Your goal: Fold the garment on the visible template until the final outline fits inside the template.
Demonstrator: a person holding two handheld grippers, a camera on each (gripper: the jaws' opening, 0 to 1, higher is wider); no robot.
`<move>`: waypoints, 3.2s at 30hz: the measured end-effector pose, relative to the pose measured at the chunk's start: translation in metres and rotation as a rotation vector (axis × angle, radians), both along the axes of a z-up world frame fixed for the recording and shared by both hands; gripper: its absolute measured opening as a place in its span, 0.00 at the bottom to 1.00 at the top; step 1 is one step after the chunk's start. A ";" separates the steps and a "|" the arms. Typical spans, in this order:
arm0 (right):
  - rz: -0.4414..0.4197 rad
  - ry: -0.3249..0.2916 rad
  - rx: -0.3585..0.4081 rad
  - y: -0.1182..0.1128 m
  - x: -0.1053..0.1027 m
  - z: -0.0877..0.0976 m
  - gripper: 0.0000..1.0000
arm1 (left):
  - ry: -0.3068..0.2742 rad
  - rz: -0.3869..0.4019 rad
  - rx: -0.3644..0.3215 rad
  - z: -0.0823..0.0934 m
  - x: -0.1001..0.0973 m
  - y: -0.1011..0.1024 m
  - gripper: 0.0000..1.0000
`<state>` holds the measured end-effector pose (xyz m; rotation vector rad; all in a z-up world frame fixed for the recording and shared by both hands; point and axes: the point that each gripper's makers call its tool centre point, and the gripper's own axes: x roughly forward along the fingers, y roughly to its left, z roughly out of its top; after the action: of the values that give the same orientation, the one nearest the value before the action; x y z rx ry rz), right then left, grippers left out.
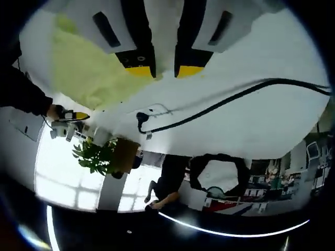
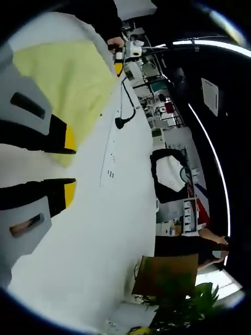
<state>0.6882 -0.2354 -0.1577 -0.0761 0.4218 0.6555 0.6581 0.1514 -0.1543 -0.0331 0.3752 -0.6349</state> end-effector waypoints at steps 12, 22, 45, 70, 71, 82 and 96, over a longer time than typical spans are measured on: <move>0.329 -0.027 -0.288 0.046 -0.008 -0.011 0.24 | -0.044 -0.256 0.303 -0.012 -0.001 -0.033 0.24; 0.441 -0.007 -0.341 0.067 -0.011 -0.018 0.22 | -0.013 -0.341 0.357 -0.019 0.006 -0.037 0.22; 0.456 0.060 -0.254 0.060 -0.011 -0.022 0.00 | 0.061 -0.300 0.301 -0.026 0.007 -0.028 0.01; 0.191 0.202 -0.087 0.046 0.003 -0.040 0.00 | 0.064 -0.206 0.272 -0.027 0.010 -0.008 0.00; 0.190 0.202 -0.084 0.047 0.004 -0.040 0.00 | 0.059 -0.204 0.265 -0.026 0.010 -0.009 0.00; 0.160 0.212 -0.060 0.050 0.010 -0.044 0.00 | 0.085 -0.200 0.192 -0.023 0.007 -0.020 0.01; 0.160 0.214 -0.071 0.053 0.005 -0.045 0.00 | 0.195 -0.291 0.142 -0.027 -0.052 -0.024 0.07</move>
<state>0.6933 -0.1826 -0.2028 -0.1079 0.6497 0.8095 0.6060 0.1270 -0.1815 0.0974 0.6197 -0.8937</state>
